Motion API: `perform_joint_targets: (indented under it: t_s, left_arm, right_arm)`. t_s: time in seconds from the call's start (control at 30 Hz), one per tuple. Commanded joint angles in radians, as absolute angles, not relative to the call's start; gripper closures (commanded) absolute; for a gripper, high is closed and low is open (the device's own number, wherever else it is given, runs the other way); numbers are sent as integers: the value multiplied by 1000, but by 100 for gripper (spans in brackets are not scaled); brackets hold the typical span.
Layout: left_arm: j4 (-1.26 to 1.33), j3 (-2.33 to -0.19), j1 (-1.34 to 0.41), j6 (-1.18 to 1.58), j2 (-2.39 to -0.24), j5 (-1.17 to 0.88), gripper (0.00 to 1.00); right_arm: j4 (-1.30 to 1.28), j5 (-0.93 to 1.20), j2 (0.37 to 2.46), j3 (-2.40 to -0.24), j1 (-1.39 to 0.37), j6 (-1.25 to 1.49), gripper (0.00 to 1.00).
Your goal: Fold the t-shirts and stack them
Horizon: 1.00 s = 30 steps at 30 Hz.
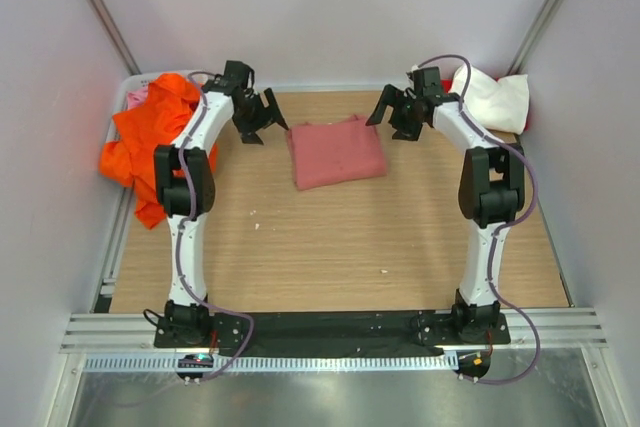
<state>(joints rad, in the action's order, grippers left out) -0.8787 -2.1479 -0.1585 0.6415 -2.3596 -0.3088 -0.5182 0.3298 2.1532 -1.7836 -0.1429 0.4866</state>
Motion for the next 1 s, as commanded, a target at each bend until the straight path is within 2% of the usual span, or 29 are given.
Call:
perform_joint_targets:
  t_s: [0.0,0.17,0.3,0.43,0.7,0.73,0.87,0.9,0.97]
  left_arm:
    - [-899,-2099,-189,565,-2188,-287,14]
    - [-950,-1953,-239,477,-2053,-238,15]
    - [-956,-1830,-255,451,-1978,-213,15]
    - [-1000,-1838,-259,414,-1953,-193,15]
    - [-919,-1761,-261,423,-1914,-160,16]
    - [-910,-1749,-259,425,-1911,-160,16]
    - [-910,-1735,-259,422,-1911,-118,17]
    - [-908,-1735,-259,422,-1911,-112,17]
    - [-905,-1735,-259,422,-1913,-109,17]
  right_arm:
    - [-376,357,2048,-1727,-150,462,0]
    - [-318,379,2129,-1710,-132,469,3]
    - [-310,382,2239,-1808,-130,465,14]
    - [-316,417,2350,-1900,-129,471,25]
    - [-229,475,2468,-1898,-156,497,38]
    - [-215,489,2473,-1890,-158,502,46]
    - [-62,606,2500,-1830,-164,584,62]
    - [-45,642,2502,-1824,-166,589,73]
    - [-12,676,2490,-1806,-170,591,87]
